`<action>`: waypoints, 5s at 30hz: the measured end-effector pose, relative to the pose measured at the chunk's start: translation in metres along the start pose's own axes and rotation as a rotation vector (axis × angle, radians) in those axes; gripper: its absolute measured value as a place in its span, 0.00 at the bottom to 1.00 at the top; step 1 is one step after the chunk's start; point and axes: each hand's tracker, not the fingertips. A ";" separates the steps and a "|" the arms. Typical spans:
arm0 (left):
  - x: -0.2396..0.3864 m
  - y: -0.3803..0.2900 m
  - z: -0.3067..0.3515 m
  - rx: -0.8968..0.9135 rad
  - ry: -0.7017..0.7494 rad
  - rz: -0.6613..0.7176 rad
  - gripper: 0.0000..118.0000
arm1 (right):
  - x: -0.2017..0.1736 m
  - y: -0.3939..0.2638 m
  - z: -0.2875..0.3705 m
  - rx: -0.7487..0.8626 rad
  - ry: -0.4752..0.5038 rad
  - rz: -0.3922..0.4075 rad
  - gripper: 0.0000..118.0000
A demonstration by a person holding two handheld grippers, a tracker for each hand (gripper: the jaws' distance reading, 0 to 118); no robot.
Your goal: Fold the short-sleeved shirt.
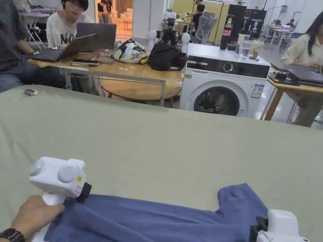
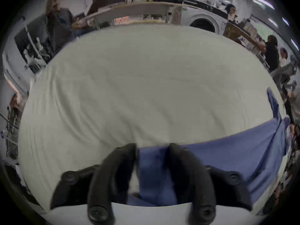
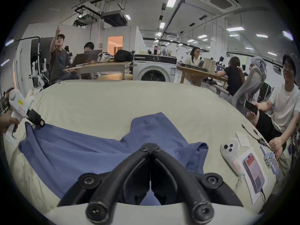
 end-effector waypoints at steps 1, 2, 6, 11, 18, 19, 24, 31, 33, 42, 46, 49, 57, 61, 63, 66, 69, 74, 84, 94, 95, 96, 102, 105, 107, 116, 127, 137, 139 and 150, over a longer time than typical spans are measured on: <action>0.002 -0.002 0.001 0.007 -0.021 -0.003 0.08 | 0.004 0.002 -0.001 -0.005 -0.006 -0.005 0.00; 0.002 -0.003 0.003 0.003 -0.047 0.007 0.00 | 0.008 0.005 -0.002 -0.009 -0.009 -0.009 0.00; -0.008 -0.010 0.024 0.076 -0.062 0.040 0.00 | 0.031 0.035 -0.022 -0.049 -0.024 -0.017 0.00; -0.011 -0.019 0.061 0.152 -0.116 0.090 0.00 | 0.058 0.080 -0.091 -0.264 0.046 -0.025 0.48; -0.015 -0.031 0.085 0.203 -0.146 0.114 0.00 | 0.065 0.076 -0.186 -0.490 0.038 0.055 0.48; -0.015 -0.032 0.086 0.205 -0.145 0.114 0.00 | 0.067 0.070 -0.197 -0.534 0.040 0.059 0.48; -0.014 -0.039 0.092 0.210 -0.142 0.099 0.00 | 0.072 0.059 -0.199 -0.537 0.058 0.002 0.44; -0.021 -0.042 0.092 0.220 -0.159 0.127 0.00 | 0.081 0.068 -0.164 -0.431 0.122 -0.032 0.00; -0.023 -0.044 0.098 0.232 -0.165 0.130 0.00 | 0.085 0.076 -0.142 -0.378 0.125 -0.037 0.00; -0.026 -0.070 0.148 0.293 -0.193 0.115 0.00 | 0.098 0.083 -0.034 -0.275 0.130 0.000 0.00; -0.031 -0.091 0.156 0.290 -0.207 0.103 0.00 | 0.102 0.063 0.003 -0.286 0.135 0.013 0.00; -0.033 -0.111 0.160 0.268 -0.222 0.100 0.00 | 0.107 0.046 0.026 -0.301 0.147 0.017 0.00; -0.038 -0.154 0.146 0.190 -0.233 0.106 0.00 | 0.116 -0.003 0.047 -0.421 0.151 0.027 0.00; -0.032 -0.163 0.125 0.124 -0.204 0.079 0.00 | 0.110 -0.035 0.028 -0.512 0.116 0.072 0.00; -0.028 -0.165 0.114 0.092 -0.173 0.051 0.00 | 0.106 -0.050 0.017 -0.539 0.094 0.089 0.00; -0.022 -0.167 0.101 0.080 -0.150 0.025 0.00 | 0.101 -0.060 0.011 -0.529 0.070 0.102 0.00; -0.018 -0.166 0.101 0.093 -0.133 0.030 0.00 | 0.096 -0.056 0.012 -0.518 0.049 0.115 0.00; -0.009 -0.157 0.119 0.137 -0.126 0.091 0.29 | 0.086 -0.040 0.026 -0.462 -0.025 0.146 0.39; 0.033 -0.144 0.150 0.500 -0.107 0.018 0.42 | 0.032 0.006 0.062 -0.006 -0.059 0.034 0.47; 0.076 -0.147 0.183 0.774 -0.081 0.025 0.17 | -0.052 0.001 0.077 0.395 -0.015 -0.105 0.01; 0.079 -0.146 0.183 0.773 -0.074 0.019 0.03 | -0.057 0.002 0.079 0.411 -0.018 -0.106 0.01; 0.081 -0.146 0.184 0.765 -0.044 0.013 0.00 | -0.062 0.005 0.080 0.407 -0.013 -0.106 0.00; 0.061 -0.146 0.189 0.713 -0.072 0.031 0.00 | -0.079 0.014 0.079 0.416 0.037 -0.086 0.00; 0.037 -0.145 0.185 0.605 -0.081 0.051 0.00 | -0.082 0.015 0.076 0.403 0.054 -0.075 0.00; 0.016 -0.145 0.179 0.506 -0.105 0.074 0.00 | -0.084 0.014 0.071 0.387 0.079 -0.062 0.00; -0.076 -0.156 0.129 0.164 -0.337 0.251 0.38 | -0.102 0.003 0.057 0.320 0.127 0.001 0.00; -0.116 -0.182 0.060 -0.038 -0.809 0.505 0.63 | -0.104 -0.009 0.046 0.243 0.146 0.009 0.00; -0.077 -0.188 0.041 -0.057 -0.829 0.577 0.07 | -0.102 -0.015 0.040 0.199 0.150 -0.022 0.00; -0.081 -0.189 0.045 0.009 -0.866 0.615 0.06 | -0.101 -0.016 0.040 0.190 0.151 -0.020 0.00; -0.103 -0.181 0.114 0.144 -0.832 0.642 0.05 | -0.086 -0.011 0.042 0.206 0.136 -0.004 0.00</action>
